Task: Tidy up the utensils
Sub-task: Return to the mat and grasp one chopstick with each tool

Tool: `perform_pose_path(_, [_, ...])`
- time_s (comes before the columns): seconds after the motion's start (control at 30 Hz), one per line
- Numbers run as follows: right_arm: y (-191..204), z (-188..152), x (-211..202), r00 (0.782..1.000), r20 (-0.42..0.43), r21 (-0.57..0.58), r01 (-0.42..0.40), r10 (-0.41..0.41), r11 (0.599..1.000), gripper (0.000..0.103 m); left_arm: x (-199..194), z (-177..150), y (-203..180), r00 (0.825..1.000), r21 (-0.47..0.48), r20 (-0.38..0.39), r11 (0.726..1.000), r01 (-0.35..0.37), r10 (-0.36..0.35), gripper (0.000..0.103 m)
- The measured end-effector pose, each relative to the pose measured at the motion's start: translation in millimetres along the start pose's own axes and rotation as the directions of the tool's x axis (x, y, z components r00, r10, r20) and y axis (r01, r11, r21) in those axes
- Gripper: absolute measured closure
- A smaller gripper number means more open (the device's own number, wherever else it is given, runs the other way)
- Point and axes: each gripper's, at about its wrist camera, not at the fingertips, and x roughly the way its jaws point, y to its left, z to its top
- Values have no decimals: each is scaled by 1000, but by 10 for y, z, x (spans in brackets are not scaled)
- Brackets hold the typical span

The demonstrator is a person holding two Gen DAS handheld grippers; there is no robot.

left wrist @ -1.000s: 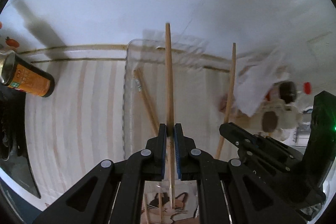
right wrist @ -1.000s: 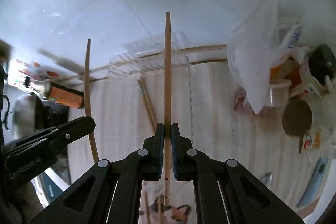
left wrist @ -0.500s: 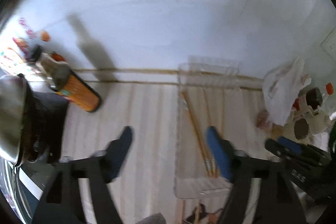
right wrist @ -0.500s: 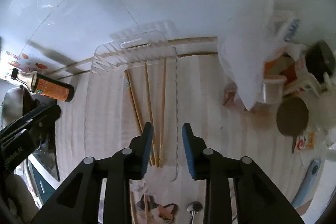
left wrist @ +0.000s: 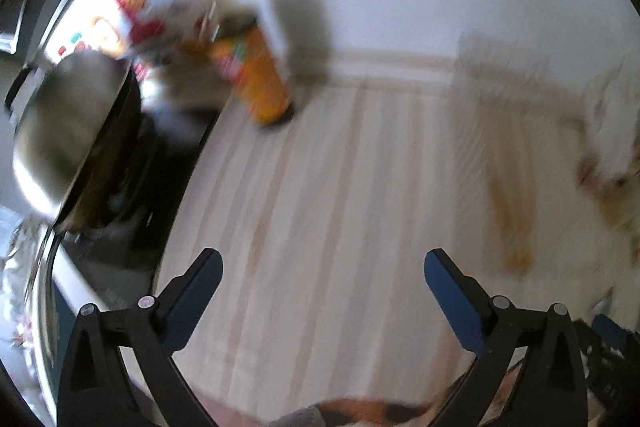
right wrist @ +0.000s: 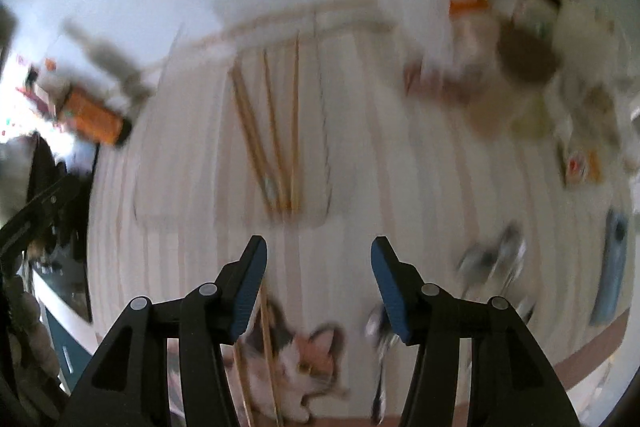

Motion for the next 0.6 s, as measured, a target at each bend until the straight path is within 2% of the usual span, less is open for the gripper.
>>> perform_pose_path(0.17, [268,-619,537,989,-148,-38,-6,0,999,48,327,-541,91,991,29,-103,996,-85,87,0])
perform_pose_path(0.23, [348,-786,689,987,-160,-45,14,-21,999,50,429,-704,105,984,35,-144,994,-104,108,0])
perform_pose_path(0.33, [480,-964,853,985,-167,-80,32,-45,996,61,520,-867,121,977,45,-182,993,-109,115,0])
perform_pose_path(0.37, [527,-985,847,988,-135,-115,52,-68,992,71,529,-907,114,976,50,-188,993,-104,112,0])
perform_pose_path(0.4, [560,-1006,878,987,-139,-145,65,-85,987,75,525,-941,99,976,55,-193,994,-97,106,0])
perform_pose_path(0.43, [562,-1016,888,986,-132,-162,76,-98,984,83,516,-975,53,976,63,-200,995,-81,92,0])
perform_pose_path(0.47, [529,-1020,906,985,-138,-159,80,-103,984,96,494,-1007,-23,976,71,-205,996,-62,75,1])
perform_pose_path(0.53, [434,-1010,925,981,-142,-151,114,-136,982,96,453,-1048,-191,977,100,-213,995,-6,27,4])
perform_pose_path(0.6, [289,-998,928,977,-149,-134,131,-151,982,96,465,-1078,-379,969,125,-244,990,61,-29,16])
